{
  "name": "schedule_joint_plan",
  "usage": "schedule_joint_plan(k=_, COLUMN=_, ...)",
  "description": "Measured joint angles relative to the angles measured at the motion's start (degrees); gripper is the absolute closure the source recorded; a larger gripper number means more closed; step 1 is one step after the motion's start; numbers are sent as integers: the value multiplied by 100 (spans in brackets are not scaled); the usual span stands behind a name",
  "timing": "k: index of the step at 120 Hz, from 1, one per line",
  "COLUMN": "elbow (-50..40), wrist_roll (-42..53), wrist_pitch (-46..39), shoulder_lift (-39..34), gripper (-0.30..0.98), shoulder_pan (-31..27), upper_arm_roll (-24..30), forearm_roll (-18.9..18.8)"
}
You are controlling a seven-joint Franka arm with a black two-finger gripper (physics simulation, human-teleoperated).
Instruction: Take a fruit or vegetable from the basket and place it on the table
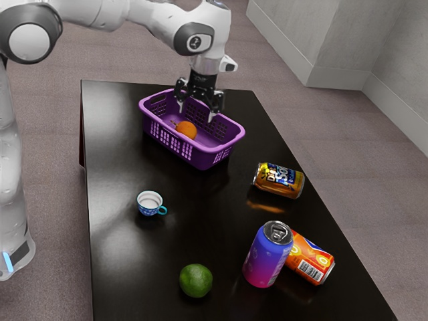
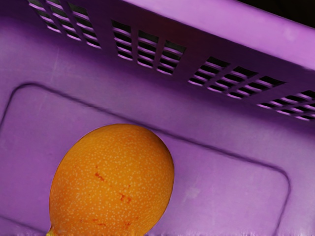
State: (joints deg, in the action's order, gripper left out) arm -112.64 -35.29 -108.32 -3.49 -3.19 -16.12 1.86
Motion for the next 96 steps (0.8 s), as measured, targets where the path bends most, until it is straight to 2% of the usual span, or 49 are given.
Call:
schedule_joint_plan(k=62, elbow=-449, wrist_roll=205, wrist_pitch=-105, shoulder_lift=-31, gripper=0, shoulder_pan=2, upper_arm_roll=-213, forearm_roll=59)
schedule_joint_plan(k=96, elbow=-472, wrist_roll=301, wrist_pitch=-350, shoulder_lift=280, gripper=0, shoulder_pan=-108, upper_arm_roll=-243, forearm_roll=310)
